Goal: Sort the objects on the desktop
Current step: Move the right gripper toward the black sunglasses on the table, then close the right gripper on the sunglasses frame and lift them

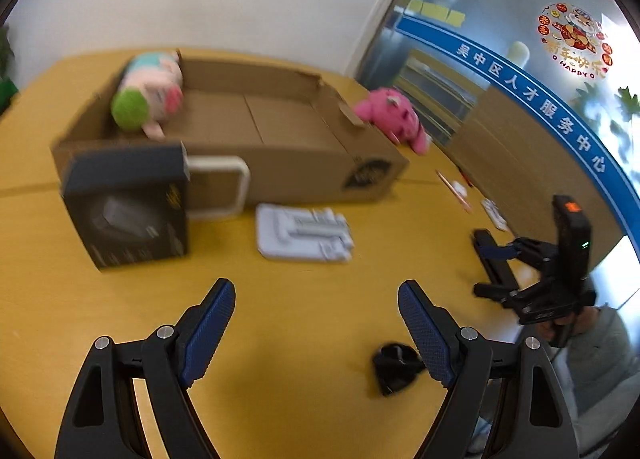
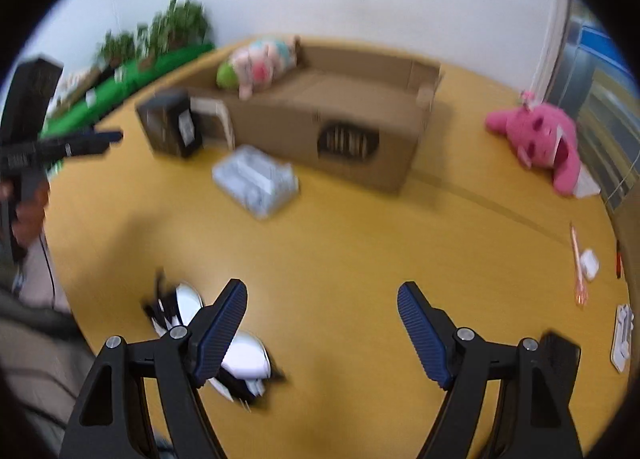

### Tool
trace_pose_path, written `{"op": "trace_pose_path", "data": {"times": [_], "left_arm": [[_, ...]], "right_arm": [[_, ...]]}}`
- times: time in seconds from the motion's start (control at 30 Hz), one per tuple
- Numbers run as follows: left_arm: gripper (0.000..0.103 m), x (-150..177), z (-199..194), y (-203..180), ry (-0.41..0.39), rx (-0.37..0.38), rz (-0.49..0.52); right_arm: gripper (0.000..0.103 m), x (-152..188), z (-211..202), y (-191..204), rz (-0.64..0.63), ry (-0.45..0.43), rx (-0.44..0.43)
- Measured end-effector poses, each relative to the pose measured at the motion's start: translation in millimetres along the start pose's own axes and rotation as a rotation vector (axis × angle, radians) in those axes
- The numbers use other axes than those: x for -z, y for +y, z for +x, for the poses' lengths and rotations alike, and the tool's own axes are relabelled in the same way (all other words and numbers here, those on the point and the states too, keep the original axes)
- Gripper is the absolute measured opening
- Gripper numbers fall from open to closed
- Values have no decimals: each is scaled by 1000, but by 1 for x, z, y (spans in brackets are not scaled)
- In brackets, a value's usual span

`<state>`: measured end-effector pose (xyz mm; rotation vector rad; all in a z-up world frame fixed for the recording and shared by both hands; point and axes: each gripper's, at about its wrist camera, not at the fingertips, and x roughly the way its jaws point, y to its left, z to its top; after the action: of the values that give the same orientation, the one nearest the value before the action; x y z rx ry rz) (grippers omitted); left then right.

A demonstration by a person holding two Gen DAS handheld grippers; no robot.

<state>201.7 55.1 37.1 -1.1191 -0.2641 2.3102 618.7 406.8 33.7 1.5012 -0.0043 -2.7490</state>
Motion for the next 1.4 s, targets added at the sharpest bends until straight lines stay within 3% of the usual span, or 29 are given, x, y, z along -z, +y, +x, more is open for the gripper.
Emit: {"op": "trace_pose_path", "data": {"times": [0.13, 0.23, 0.3, 0.4, 0.67, 0.73, 0.8, 1.0, 1.03, 1.1, 1.13, 1.17, 1.27, 1.3, 1.33, 1.4], "left_arm": [[87, 14, 18, -6, 90, 64, -40], [87, 23, 24, -7, 139, 103, -71], [87, 28, 27, -6, 168, 114, -85], [87, 35, 29, -2, 196, 113, -108], [86, 45, 46, 21, 245, 206, -240], [86, 47, 53, 21, 261, 245, -257], [86, 48, 62, 20, 274, 305, -282], [84, 48, 80, 17, 303, 390, -334], [80, 49, 82, 14, 310, 392, -328], [63, 54, 89, 10, 345, 395, -336], [40, 58, 94, 9, 372, 391, -343], [29, 63, 98, 8, 398, 388, -350], [21, 75, 105, 2, 425, 441, -381], [18, 76, 106, -2, 423, 446, -372], [9, 77, 105, -7, 422, 455, -358], [9, 77, 106, -12, 412, 426, -336]], "right_arm": [[71, 27, 20, 18, -63, 95, -72], [62, 37, 26, 30, -57, 100, -166], [48, 42, 32, 38, -64, 124, -194], [46, 41, 35, 55, -95, 130, -206], [47, 17, 36, 82, -38, 120, -278], [51, 13, 27, 81, -5, 100, -282], [66, 11, 19, 85, 18, 77, -299], [67, 16, 29, 105, 18, 111, -260], [67, 18, 34, 106, 32, 121, -252], [69, 22, 42, 109, 35, 118, -228], [69, 24, 42, 112, 25, 110, -218], [68, 25, 43, 115, 8, 107, -207], [65, 24, 45, 120, -11, 98, -211], [60, 24, 45, 121, -12, 96, -216], [57, 23, 45, 121, -16, 94, -212], [55, 22, 46, 120, -8, 91, -213]]}}
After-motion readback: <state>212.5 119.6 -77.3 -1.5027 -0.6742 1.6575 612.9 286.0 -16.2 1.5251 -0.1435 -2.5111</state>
